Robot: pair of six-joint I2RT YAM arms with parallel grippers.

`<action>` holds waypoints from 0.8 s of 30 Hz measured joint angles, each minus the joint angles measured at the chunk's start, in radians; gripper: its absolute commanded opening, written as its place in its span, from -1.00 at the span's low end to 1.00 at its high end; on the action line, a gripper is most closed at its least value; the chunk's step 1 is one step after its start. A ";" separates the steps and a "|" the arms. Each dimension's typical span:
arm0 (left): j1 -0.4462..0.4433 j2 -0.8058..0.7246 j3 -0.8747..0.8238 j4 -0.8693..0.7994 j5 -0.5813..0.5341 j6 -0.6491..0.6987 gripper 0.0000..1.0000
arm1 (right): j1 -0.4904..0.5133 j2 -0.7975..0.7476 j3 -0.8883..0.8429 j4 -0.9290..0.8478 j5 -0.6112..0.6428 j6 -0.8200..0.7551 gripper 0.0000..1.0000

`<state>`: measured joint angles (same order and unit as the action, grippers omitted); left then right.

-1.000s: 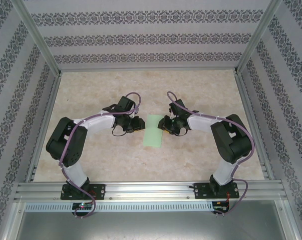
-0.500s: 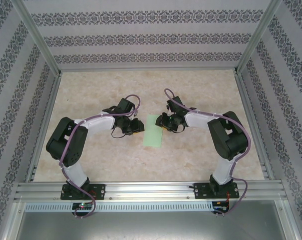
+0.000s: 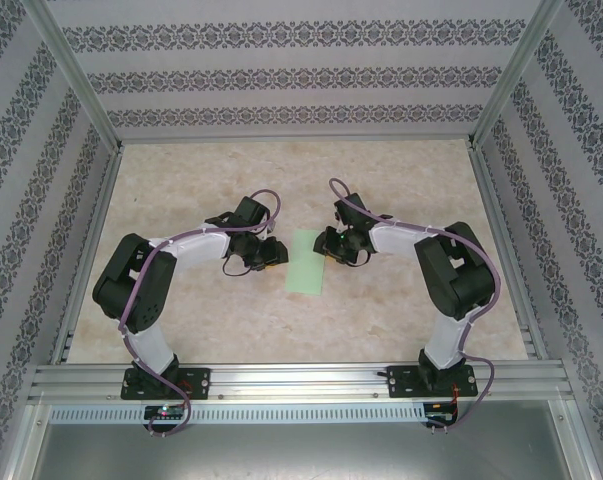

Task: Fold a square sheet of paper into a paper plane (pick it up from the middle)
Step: Fold the square sheet of paper in half at the center of the table.

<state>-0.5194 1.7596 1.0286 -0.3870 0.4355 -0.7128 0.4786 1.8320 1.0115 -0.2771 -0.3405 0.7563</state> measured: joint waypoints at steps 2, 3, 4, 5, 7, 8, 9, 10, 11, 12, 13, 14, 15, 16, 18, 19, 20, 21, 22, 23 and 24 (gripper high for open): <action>0.000 0.000 0.000 0.000 0.000 0.000 -0.35 | 0.002 0.003 0.005 -0.001 -0.001 0.000 -0.29; 0.000 0.000 0.001 0.000 0.000 0.000 -0.35 | 0.004 0.004 0.007 -0.001 -0.001 0.000 -0.29; 0.000 0.000 0.001 0.000 0.000 0.000 -0.35 | 0.005 0.006 0.009 -0.002 0.000 0.000 -0.29; 0.000 0.000 0.002 0.000 0.000 0.000 -0.35 | 0.005 0.007 0.010 -0.004 -0.001 0.000 -0.29; 0.000 0.000 0.002 0.000 0.000 0.000 -0.35 | 0.006 0.010 0.016 -0.009 -0.001 0.000 -0.30; 0.000 0.000 0.002 0.000 -0.001 0.000 -0.35 | 0.006 0.011 0.019 -0.013 -0.001 0.000 -0.31; 0.000 0.000 0.002 0.000 -0.002 0.000 -0.35 | 0.006 0.011 0.022 -0.016 -0.001 0.000 -0.33; 0.000 0.000 0.002 0.000 -0.004 0.000 -0.35 | 0.006 0.011 0.022 -0.014 -0.003 -0.001 -0.34; 0.000 0.000 0.002 0.000 -0.005 0.000 -0.35 | 0.010 0.013 0.024 -0.010 -0.006 -0.002 -0.34; 0.000 0.000 0.002 0.000 -0.007 0.000 -0.35 | 0.015 0.014 0.025 -0.007 -0.010 -0.004 -0.33; 0.000 0.000 0.002 0.000 -0.008 -0.001 -0.35 | 0.019 0.014 0.027 -0.007 -0.013 -0.008 -0.34; 0.000 0.000 0.002 0.000 -0.008 -0.002 -0.35 | 0.024 0.014 0.030 -0.007 -0.018 -0.013 -0.32; 0.000 0.000 0.002 0.000 -0.008 -0.003 -0.35 | 0.024 0.015 0.036 -0.008 -0.023 -0.019 -0.31; 0.000 0.000 0.002 0.000 -0.009 -0.003 -0.36 | 0.025 0.016 0.043 -0.009 -0.028 -0.024 -0.29; 0.000 0.000 0.002 0.000 -0.013 -0.003 -0.36 | 0.025 0.021 0.064 -0.016 -0.030 -0.037 -0.28; 0.000 0.000 0.002 0.000 -0.016 -0.003 -0.36 | 0.025 0.023 0.072 -0.018 -0.029 -0.047 -0.27; 0.000 0.000 0.002 0.000 -0.021 -0.003 -0.37 | 0.025 0.024 0.079 -0.026 -0.025 -0.056 -0.23; 0.000 0.000 0.002 0.000 -0.027 -0.003 -0.36 | 0.025 0.023 0.085 -0.042 -0.012 -0.065 -0.12; 0.000 -0.002 0.002 -0.001 -0.032 -0.003 -0.36 | 0.025 0.021 0.089 -0.058 0.010 -0.074 -0.04; 0.000 -0.005 0.002 -0.001 -0.041 -0.003 -0.36 | 0.025 0.015 0.089 -0.081 0.038 -0.089 0.01; 0.000 -0.011 0.001 -0.001 -0.055 -0.003 -0.36 | 0.024 0.004 0.089 -0.114 0.071 -0.106 0.02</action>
<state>-0.5194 1.7481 1.0294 -0.3882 0.3809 -0.7162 0.5030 1.8362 1.1007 -0.3908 -0.2695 0.6502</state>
